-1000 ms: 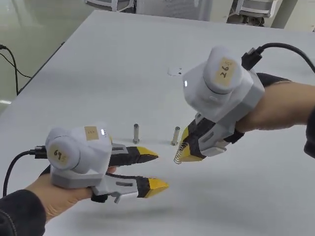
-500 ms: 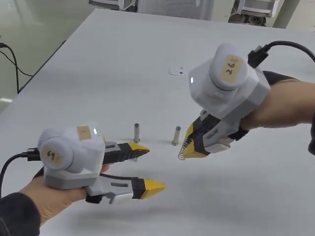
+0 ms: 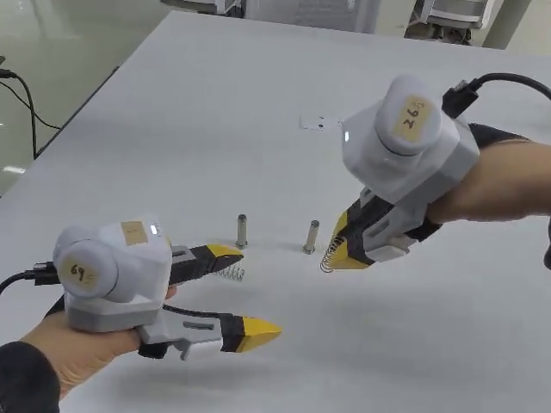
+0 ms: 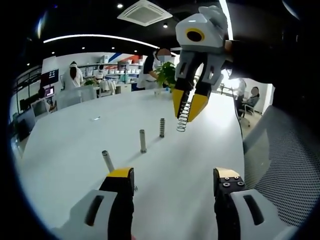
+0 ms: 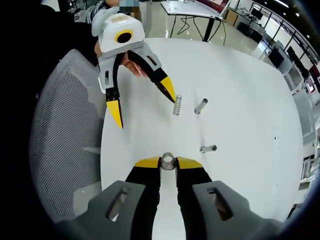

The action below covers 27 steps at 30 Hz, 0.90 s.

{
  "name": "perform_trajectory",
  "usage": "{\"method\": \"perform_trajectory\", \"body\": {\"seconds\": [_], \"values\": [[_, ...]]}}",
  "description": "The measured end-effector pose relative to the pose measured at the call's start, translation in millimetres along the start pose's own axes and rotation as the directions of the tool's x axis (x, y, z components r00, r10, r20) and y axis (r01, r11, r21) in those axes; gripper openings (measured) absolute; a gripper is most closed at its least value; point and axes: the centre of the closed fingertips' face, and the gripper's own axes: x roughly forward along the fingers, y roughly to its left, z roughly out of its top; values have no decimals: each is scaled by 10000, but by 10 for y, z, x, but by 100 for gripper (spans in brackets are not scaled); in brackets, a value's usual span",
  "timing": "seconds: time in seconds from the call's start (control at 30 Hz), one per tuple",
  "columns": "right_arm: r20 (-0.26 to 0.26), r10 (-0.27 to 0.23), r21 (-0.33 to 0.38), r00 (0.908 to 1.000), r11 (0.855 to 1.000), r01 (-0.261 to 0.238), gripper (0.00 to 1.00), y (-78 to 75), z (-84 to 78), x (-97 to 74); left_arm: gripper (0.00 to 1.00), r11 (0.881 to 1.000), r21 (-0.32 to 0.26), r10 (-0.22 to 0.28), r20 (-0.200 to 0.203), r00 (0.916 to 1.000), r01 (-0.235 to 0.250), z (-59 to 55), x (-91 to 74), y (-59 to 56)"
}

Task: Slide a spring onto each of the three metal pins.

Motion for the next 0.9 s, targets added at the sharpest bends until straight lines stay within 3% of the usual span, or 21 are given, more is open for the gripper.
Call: {"method": "perform_trajectory", "body": {"seconds": [0.9], "values": [[-209,-621,414,9979,9972,629,13,-646,-26,36,68,9971,-503,564,-107,9984,-569,-116,-103,114]]}}
